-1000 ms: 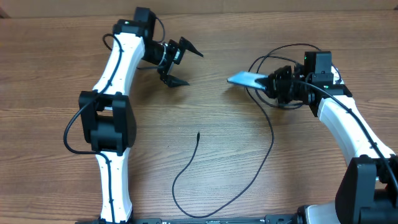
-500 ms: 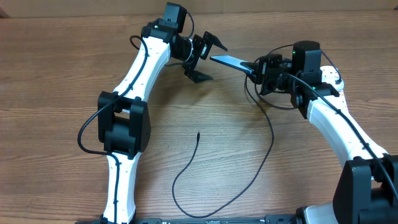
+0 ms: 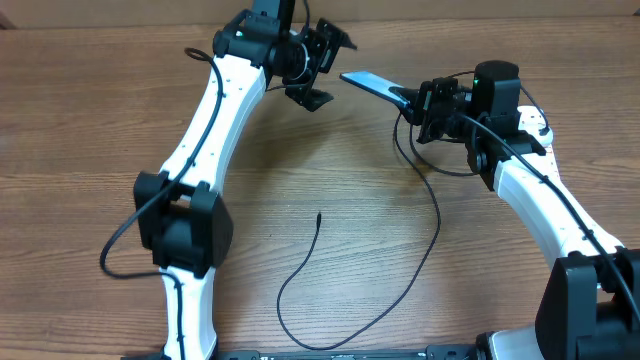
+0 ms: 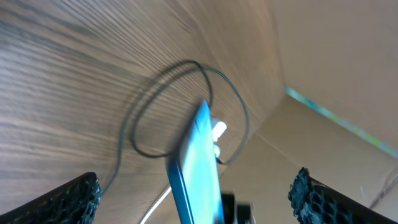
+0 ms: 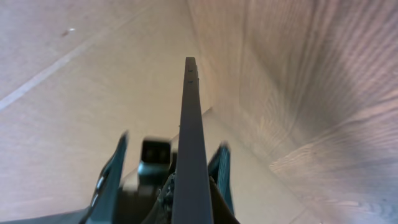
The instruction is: Plug charger to phone and switch on socket
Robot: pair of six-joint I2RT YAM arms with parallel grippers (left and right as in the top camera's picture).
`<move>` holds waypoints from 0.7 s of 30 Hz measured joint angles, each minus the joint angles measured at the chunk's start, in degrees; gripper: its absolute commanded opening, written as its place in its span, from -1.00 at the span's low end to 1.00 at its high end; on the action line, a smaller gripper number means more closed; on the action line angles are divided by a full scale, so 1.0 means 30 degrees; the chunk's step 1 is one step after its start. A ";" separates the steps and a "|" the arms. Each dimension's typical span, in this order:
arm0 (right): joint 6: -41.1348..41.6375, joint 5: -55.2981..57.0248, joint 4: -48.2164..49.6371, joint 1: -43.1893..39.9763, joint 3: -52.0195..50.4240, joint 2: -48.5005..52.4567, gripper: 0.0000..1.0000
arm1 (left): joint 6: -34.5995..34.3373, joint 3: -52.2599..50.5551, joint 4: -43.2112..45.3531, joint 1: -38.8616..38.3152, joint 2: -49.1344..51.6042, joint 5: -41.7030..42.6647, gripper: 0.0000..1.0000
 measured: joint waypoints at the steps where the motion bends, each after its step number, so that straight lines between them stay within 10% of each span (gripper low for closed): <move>1: 0.0109 0.0066 0.0109 0.0051 0.0000 0.0000 -0.92 | -0.0044 0.0080 -0.0044 -0.0182 -0.0313 -0.0168 1.00; 21: 0.3956 -0.1064 0.2965 0.0685 0.0000 0.0036 -0.92 | -0.0707 0.0262 -0.0721 -0.0874 -0.0656 -0.1530 1.00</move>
